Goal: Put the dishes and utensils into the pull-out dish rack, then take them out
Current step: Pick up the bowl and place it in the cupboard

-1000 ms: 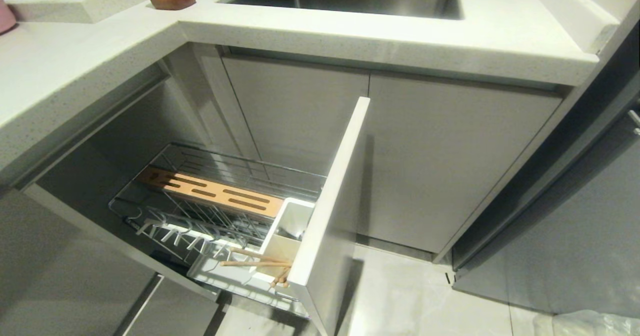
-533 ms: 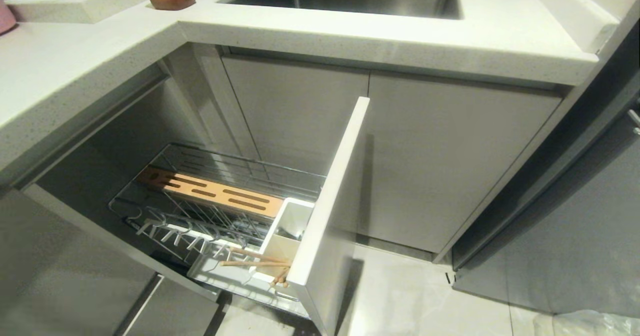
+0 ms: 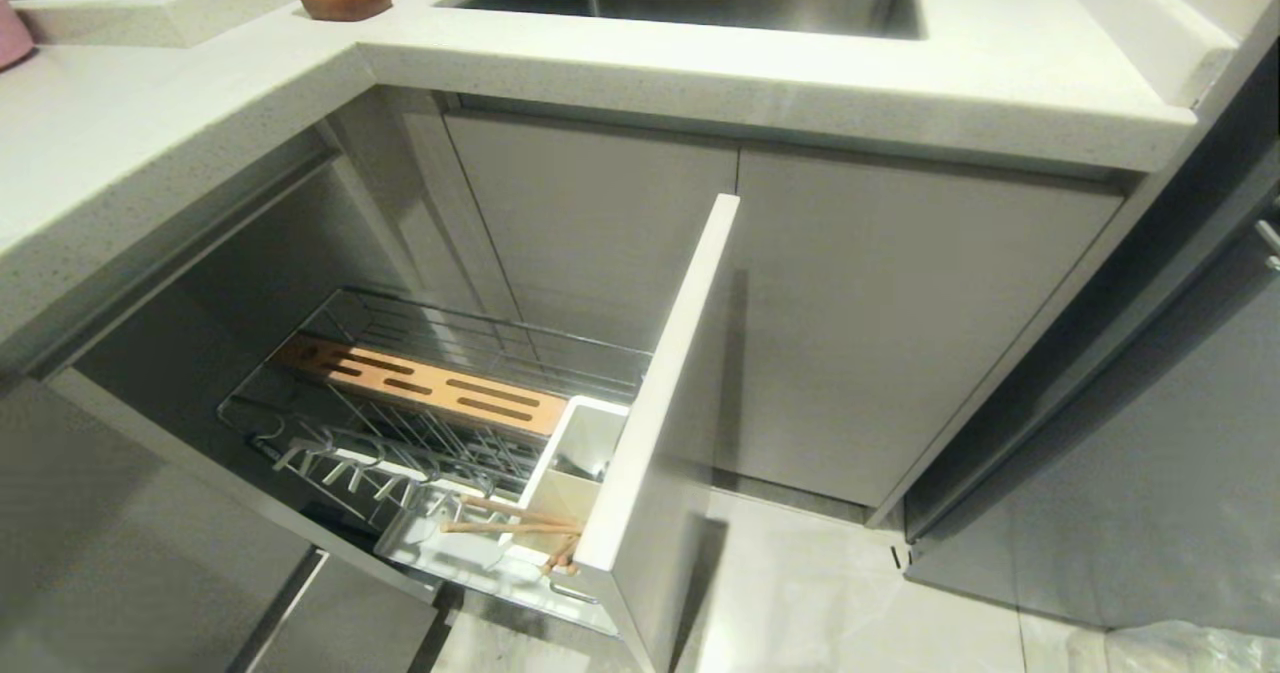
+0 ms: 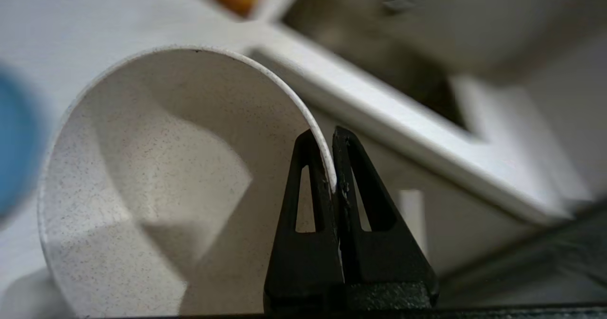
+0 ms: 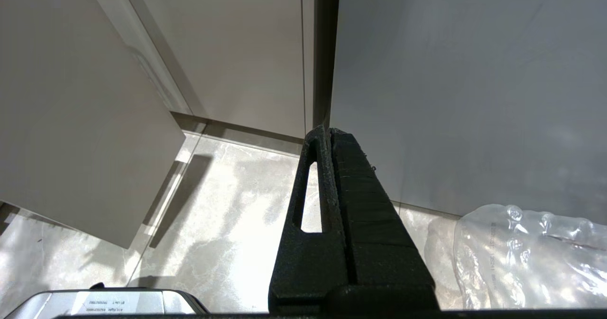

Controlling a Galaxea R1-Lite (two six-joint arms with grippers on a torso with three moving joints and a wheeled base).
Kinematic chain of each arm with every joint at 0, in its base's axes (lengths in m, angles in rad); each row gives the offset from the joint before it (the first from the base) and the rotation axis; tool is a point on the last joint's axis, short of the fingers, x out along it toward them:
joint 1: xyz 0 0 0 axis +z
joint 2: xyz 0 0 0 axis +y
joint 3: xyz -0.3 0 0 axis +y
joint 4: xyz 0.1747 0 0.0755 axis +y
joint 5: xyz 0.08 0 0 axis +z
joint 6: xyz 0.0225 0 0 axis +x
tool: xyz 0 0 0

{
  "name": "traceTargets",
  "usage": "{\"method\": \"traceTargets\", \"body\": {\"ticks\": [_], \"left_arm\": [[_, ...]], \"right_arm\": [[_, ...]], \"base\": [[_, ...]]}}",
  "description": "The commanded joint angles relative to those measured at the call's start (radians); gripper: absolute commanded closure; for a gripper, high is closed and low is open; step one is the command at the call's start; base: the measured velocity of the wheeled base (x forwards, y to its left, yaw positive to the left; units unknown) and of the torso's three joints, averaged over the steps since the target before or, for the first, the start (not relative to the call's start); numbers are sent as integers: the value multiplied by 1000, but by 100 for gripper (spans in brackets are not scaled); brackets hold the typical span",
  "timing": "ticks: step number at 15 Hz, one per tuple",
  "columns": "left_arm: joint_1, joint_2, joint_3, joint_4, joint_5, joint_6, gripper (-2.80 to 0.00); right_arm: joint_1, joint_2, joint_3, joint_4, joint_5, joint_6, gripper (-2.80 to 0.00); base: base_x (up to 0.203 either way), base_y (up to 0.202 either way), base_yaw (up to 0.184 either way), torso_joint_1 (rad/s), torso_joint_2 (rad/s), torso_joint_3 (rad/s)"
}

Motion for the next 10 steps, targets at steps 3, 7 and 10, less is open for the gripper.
{"method": "traceTargets", "body": {"ticks": [3, 7, 10], "left_arm": [[-244, 40, 171, -431, -90, -368, 0], [-245, 221, 214, -522, -55, -635, 0], [-246, 342, 236, -532, -9, -799, 0]], "right_arm": [[0, 1, 0, 0, 0, 0, 0], [0, 1, 0, 0, 0, 0, 0], [0, 1, 0, 0, 0, 0, 0]], "base": [[0, 0, 0, 0, 0, 0], [0, 0, 0, 0, 0, 0], [0, 0, 0, 0, 0, 0]]}}
